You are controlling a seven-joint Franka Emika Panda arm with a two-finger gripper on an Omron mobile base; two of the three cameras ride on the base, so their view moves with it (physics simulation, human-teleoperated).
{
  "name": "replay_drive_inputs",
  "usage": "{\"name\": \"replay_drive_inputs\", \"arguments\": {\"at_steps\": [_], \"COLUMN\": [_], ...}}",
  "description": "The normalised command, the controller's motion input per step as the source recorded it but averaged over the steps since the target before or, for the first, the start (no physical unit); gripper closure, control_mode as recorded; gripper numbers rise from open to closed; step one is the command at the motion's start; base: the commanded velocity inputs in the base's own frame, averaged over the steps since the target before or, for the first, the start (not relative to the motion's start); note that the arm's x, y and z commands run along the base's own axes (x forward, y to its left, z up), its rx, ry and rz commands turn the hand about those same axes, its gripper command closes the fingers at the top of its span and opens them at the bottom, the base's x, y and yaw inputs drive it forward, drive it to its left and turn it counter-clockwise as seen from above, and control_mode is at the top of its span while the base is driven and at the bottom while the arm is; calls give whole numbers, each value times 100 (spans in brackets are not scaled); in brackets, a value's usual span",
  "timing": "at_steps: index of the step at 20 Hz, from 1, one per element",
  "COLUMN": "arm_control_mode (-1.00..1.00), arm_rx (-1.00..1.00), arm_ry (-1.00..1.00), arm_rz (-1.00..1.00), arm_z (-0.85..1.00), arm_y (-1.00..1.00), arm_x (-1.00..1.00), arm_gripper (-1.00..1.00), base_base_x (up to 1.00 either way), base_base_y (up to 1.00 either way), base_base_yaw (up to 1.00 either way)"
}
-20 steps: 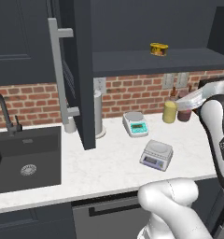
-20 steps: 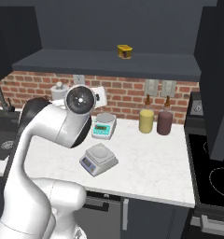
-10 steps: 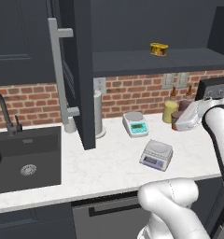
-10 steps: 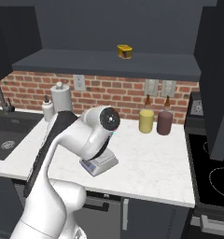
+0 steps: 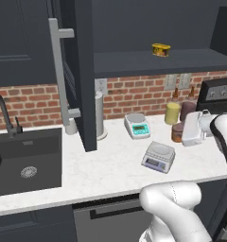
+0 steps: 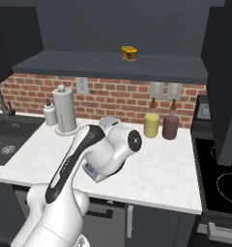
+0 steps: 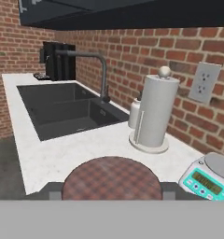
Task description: Pick the jam and place it on the digital scale for weighing, and close the cabinet.
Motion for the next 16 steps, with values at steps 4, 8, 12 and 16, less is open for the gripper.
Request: {"name": "replay_drive_inputs", "arguments": {"at_steps": [4, 8, 12, 16], "arm_control_mode": [-100, -100, -100, -100], "arm_rx": [3, 3, 2, 0], "arm_ry": [-1, 0, 5, 1], "arm_rz": [17, 19, 18, 9], "arm_z": [-39, -34, -30, -27], "arm_y": [-2, 0, -5, -6], "arm_x": [22, 38, 36, 26], "arm_gripper": [100, 100, 100, 100], "base_base_x": [0, 0, 0, 0], "base_base_y": [0, 0, 0, 0], "base_base_yaw": [0, 0, 0, 0]}}
